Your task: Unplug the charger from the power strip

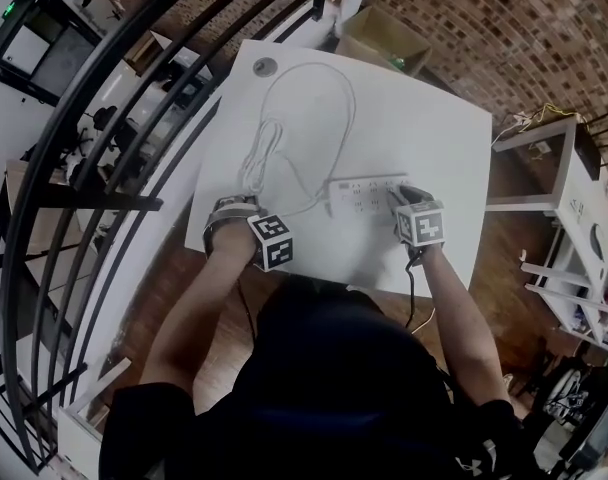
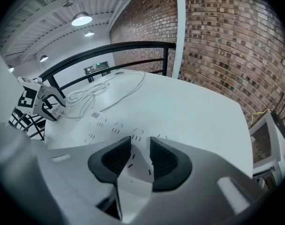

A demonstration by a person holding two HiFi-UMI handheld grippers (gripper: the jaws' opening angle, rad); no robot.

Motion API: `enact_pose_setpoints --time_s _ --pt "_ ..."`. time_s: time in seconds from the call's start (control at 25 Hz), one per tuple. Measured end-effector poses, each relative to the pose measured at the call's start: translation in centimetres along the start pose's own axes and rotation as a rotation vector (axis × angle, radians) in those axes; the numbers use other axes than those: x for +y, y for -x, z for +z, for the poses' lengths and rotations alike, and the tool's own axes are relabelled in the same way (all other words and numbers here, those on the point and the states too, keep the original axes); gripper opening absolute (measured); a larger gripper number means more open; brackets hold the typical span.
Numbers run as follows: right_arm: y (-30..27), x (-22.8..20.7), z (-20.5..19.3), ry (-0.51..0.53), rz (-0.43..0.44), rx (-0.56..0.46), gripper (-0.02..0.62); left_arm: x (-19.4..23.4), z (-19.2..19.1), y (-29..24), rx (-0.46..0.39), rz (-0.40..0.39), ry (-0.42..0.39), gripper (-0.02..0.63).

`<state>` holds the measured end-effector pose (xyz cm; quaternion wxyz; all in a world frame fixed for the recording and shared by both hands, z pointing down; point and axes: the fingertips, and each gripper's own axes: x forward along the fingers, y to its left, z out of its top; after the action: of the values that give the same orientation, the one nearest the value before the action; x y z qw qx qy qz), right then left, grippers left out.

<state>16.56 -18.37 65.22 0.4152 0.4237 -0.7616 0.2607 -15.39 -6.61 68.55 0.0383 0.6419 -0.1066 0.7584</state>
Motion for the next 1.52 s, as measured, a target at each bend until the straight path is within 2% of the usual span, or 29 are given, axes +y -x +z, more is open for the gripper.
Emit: enact_pose_setpoints --time_s 0.08,0.16,0.28,0.36,0.48,0.6,0.68,0.76,0.84,0.92,1.0,1.12,1.2,1.36,1.44,1.52 --pt "0.1 0.0 -0.2 -0.022 -0.002 -0.004 0.133 -0.2 0.1 0.2 -0.042 -0.022 0.047 0.286" --pt "0.4 0.1 -0.3 -0.073 0.012 -0.001 0.133 -0.6 0.3 0.8 -0.133 -0.074 0.158 0.364" --pt "1.9 0.7 -0.1 -0.194 0.046 -0.026 0.156 -0.7 -0.2 2.3 -0.264 -0.107 0.307 0.374" --pt "3.9 1.2 0.5 -0.258 0.050 -0.091 0.156 0.1 -1.2 3.8 -0.324 -0.073 0.362 0.374" --pt "7.4 2.3 0.8 -0.314 0.066 -0.183 0.144 1.7 -2.2 6.9 -0.389 0.028 0.407 0.355" --pt "10.6 3.1 -0.7 -0.361 0.088 -0.234 0.102 2.8 -0.4 10.9 -0.491 0.136 0.392 0.267" --pt "12.9 4.0 -1.8 -0.386 0.087 -0.260 0.068 2.5 2.3 14.1 -0.621 0.182 0.359 0.135" --pt "14.6 5.8 -2.5 -0.411 0.104 -0.282 0.034 1.7 4.7 17.6 -0.799 0.196 0.360 0.006" --pt "15.8 8.0 -2.7 -0.426 0.136 -0.311 0.013 0.5 6.4 22.0 -1.058 0.161 0.416 0.005" --pt "17.8 10.1 -2.2 -0.429 0.165 -0.368 0.011 -1.2 7.2 27.0 -1.334 0.079 0.510 0.005" --pt "21.0 11.8 -1.4 -0.425 0.173 -0.448 0.011 -3.5 7.9 30.6 -1.495 -0.027 0.592 0.005" --pt "25.9 13.9 -1.5 -0.430 0.176 -0.566 0.011 -7.9 9.1 34.1 -1.622 -0.221 0.658 0.006" --pt "28.6 15.9 -2.9 -0.447 0.186 -0.615 0.011 -11.0 9.0 36.0 -1.688 -0.303 0.687 0.006" --pt "33.9 19.7 -8.5 -0.488 0.198 -0.648 0.011 -17.7 7.2 38.8 -1.753 -0.284 0.773 0.006" --pt "36.1 21.5 -11.8 -0.520 0.183 -0.673 0.011 -21.4 6.3 39.8 -1.746 -0.279 0.792 0.080" --pt "37.8 23.6 -14.9 -0.552 0.170 -0.694 0.011 -25.2 5.5 40.2 -1.734 -0.290 0.788 0.091"
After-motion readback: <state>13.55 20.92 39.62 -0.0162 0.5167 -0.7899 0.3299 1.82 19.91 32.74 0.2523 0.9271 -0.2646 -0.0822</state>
